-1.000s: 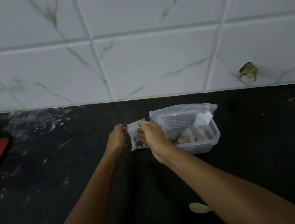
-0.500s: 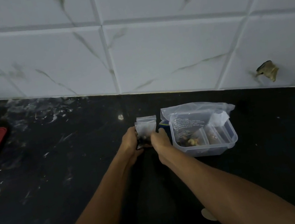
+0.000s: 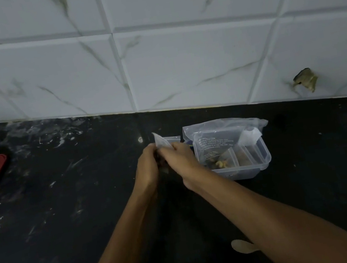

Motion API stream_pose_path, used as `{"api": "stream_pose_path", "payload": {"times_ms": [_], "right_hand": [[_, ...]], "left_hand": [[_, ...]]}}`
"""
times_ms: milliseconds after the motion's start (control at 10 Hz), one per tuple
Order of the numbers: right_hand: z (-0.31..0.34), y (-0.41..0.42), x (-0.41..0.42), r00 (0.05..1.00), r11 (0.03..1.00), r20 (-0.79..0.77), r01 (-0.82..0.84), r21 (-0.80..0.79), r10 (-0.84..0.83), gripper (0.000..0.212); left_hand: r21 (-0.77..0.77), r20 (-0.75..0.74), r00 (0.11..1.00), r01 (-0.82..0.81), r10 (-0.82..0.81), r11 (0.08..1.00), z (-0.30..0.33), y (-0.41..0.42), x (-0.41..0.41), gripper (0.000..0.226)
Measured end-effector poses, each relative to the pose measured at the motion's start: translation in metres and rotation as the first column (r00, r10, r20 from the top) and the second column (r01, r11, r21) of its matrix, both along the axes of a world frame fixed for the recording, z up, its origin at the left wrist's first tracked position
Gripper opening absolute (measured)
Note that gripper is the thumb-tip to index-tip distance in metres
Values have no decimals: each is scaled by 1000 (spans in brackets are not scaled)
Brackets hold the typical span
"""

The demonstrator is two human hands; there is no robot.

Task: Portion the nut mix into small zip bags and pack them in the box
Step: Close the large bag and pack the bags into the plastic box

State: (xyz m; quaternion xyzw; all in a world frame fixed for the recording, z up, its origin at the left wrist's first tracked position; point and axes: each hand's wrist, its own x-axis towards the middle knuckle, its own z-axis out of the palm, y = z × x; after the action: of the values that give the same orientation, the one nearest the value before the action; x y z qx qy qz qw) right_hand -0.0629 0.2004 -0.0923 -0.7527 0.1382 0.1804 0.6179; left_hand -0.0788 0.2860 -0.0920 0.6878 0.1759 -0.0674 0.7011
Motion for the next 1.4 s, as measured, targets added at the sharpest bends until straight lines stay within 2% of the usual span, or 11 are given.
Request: {"api": "stream_pose_path", "payload": {"times_ms": [200,300,400,500,600,700,800,900,1100,1300,1400], "right_hand": [[48,-60,2,995,986,74,75,-148,-64,17],[53,-92,9,986,976,41,167,-140,-163,17],[56,-111,16,984,952,-106,104,-289,-140,22],[47,-126,14,975,939,-204,15,-343,-90,25],[29,-130,11,986,970,-150,34,-240,-72,35],[23,-127,18,945,977,-327,-40,-211,-31,43],[18,-129,26,913,970,-404,-48,-240,-55,43],[11,-135,28,934,981,-356,-27,-192,-44,40],[11,-147,33,911,974,-413,-92,-206,-1,29],[6,-143,25,951,991,-305,-82,-105,46,40],[2,-145,25,964,987,-264,-77,-141,38,38]], "left_hand": [[88,174,961,203,-216,975,37,-45,-10,47],[65,129,946,291,-297,954,39,-75,-1,46],[97,24,939,340,-344,935,32,-99,7,52],[100,-61,931,365,-361,925,23,-112,12,57],[100,-154,925,363,-346,926,19,-116,15,61],[121,-280,898,383,-338,916,17,-118,26,68],[115,-391,849,428,-356,896,17,-122,39,76],[102,-471,802,465,-369,880,11,-126,50,85],[44,-492,794,431,-356,901,-7,-133,60,93],[50,-478,813,402,-331,914,-10,-141,55,95],[93,-419,845,403,-332,910,10,-137,42,91]]}}
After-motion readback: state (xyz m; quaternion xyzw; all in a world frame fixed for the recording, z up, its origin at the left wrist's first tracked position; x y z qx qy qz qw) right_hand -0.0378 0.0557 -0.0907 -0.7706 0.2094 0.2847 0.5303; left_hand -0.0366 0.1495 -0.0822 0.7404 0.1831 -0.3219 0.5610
